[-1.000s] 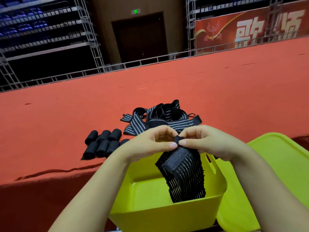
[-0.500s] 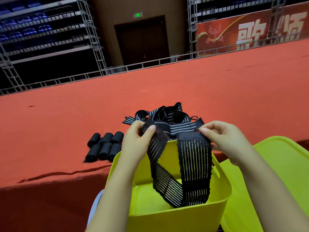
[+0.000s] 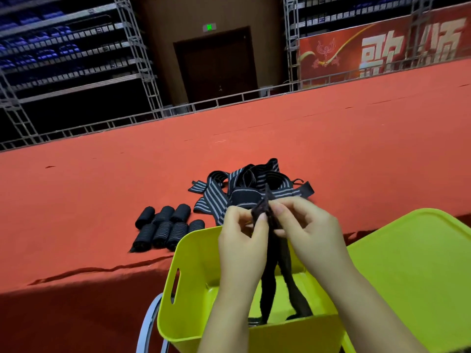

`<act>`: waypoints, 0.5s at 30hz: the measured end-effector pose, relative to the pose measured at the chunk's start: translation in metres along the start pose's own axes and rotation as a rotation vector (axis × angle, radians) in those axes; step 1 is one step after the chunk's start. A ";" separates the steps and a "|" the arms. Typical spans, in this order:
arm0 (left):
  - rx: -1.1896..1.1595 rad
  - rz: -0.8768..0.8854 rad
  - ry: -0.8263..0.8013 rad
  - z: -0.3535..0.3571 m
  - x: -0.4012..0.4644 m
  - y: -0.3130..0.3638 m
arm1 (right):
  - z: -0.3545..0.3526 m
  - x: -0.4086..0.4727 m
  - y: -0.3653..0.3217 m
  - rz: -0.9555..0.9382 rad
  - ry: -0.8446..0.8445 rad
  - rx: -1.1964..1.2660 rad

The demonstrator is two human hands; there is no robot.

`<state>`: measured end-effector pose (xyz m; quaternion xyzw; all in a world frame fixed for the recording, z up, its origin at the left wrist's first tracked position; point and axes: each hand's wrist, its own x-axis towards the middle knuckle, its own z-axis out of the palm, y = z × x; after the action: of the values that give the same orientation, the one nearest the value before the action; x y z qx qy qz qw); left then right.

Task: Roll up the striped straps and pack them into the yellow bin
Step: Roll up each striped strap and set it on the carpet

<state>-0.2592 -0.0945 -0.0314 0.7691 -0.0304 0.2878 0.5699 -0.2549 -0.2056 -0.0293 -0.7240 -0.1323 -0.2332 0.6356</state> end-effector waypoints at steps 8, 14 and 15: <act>-0.429 -0.197 -0.189 -0.014 0.002 -0.004 | -0.010 0.017 0.010 0.072 -0.050 -0.053; -0.530 -0.249 -0.210 -0.015 0.005 -0.006 | -0.020 0.023 0.011 0.132 -0.053 0.116; -0.547 -0.255 -0.192 -0.014 0.005 -0.005 | -0.021 0.022 0.012 0.115 -0.025 0.112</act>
<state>-0.2589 -0.0790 -0.0314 0.6087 -0.0635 0.1214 0.7815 -0.2337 -0.2307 -0.0262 -0.6967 -0.1110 -0.1795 0.6857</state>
